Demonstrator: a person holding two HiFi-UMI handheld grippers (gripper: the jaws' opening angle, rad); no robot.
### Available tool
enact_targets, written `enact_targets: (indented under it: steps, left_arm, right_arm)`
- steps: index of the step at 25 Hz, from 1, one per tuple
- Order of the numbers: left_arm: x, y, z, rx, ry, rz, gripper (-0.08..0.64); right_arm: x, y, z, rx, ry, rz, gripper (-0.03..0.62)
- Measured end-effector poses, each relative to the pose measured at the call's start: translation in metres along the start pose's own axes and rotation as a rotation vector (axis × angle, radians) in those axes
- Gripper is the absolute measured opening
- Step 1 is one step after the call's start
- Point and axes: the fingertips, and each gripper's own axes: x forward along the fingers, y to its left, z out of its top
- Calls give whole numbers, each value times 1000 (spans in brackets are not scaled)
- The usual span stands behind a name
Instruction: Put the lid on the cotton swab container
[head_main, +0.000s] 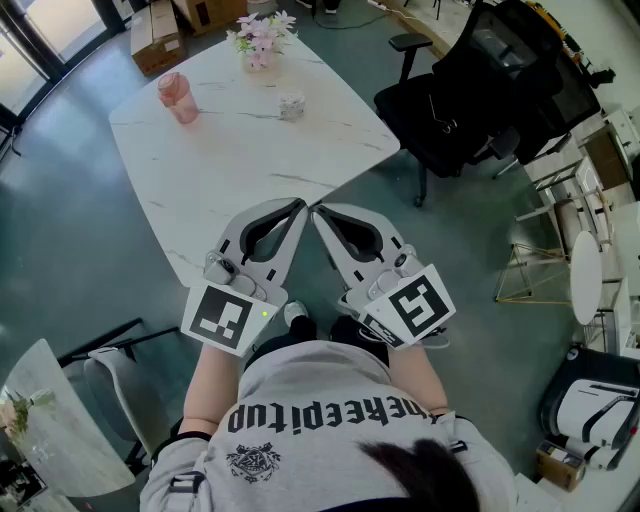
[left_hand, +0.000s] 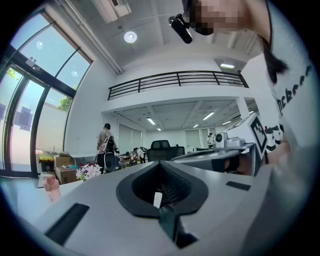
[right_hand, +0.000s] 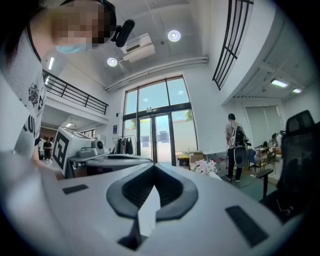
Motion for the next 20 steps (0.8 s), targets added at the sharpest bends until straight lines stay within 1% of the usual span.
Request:
enact_targets:
  steps: [13, 18, 20]
  left_arm:
    - [-3, -8, 4, 6, -14, -6, 15]
    - [-3, -11, 4, -9, -24, -20, 15]
    - [0, -13, 4, -13, -27, -28, 15]
  right_arm:
    - [-7, 6, 2, -9, -2, -11, 11]
    - [-14, 2, 0, 54, -8, -43, 11]
    - [-17, -2, -2, 64, 0, -53, 11]
